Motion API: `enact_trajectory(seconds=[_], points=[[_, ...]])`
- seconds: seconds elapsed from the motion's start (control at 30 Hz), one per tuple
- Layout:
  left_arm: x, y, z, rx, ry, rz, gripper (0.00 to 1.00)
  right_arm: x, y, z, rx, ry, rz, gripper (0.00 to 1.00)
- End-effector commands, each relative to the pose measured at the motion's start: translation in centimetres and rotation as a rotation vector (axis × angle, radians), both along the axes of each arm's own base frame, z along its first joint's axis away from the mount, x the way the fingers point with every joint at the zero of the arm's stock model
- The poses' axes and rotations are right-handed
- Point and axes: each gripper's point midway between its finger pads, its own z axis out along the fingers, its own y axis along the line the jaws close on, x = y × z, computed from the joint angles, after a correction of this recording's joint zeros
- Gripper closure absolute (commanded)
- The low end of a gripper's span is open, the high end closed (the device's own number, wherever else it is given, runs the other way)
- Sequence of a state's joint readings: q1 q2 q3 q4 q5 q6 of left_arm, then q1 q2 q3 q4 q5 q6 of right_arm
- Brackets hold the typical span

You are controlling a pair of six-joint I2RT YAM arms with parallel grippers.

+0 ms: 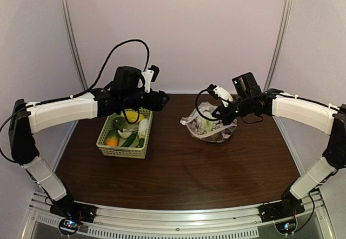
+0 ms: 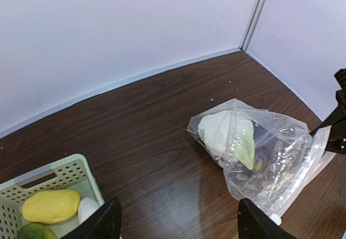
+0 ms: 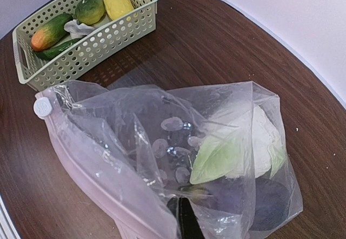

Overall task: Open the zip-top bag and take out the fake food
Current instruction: Insert the zipper food storage bag at the center of the board.

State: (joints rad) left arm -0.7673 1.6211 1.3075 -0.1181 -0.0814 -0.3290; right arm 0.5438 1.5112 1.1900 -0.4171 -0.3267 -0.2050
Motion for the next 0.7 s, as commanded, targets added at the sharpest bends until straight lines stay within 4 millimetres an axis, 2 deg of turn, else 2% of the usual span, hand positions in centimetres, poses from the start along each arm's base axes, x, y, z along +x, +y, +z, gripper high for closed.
enact_trajectory(seconds=[0.0,0.07,0.13,0.2,0.43,0.53,0.67], points=[[-1.6,-3.4,7.4,-0.159,-0.164,-0.116,0.34,0.2,0.3,2.5,0.043,-0.002,-0.001,1.0],[-3.3,-4.9,7.9,-0.175,-0.183,-0.186,0.44,0.2,0.6,2.9,0.052,0.011,0.01,1.0],[-6.1,-6.8,8.0,-0.213,-0.196,-0.3,0.51,0.3,0.9,3.2,0.054,0.028,0.017,1.0],[-8.1,-7.9,7.7,-0.229,-0.196,-0.341,0.56,0.5,1.1,3.6,0.048,0.038,0.025,1.0],[-13.9,-11.3,4.9,-0.273,-0.189,-0.498,0.72,1.0,1.8,5.4,0.069,0.066,0.018,1.0],[-14.3,-12.4,3.2,-0.289,-0.141,-0.506,0.73,1.0,2.2,5.3,0.082,0.102,0.021,1.0],[-11.7,-13.4,1.0,-0.272,-0.086,-0.388,0.74,0.7,2.6,5.1,0.082,0.131,0.028,1.0]])
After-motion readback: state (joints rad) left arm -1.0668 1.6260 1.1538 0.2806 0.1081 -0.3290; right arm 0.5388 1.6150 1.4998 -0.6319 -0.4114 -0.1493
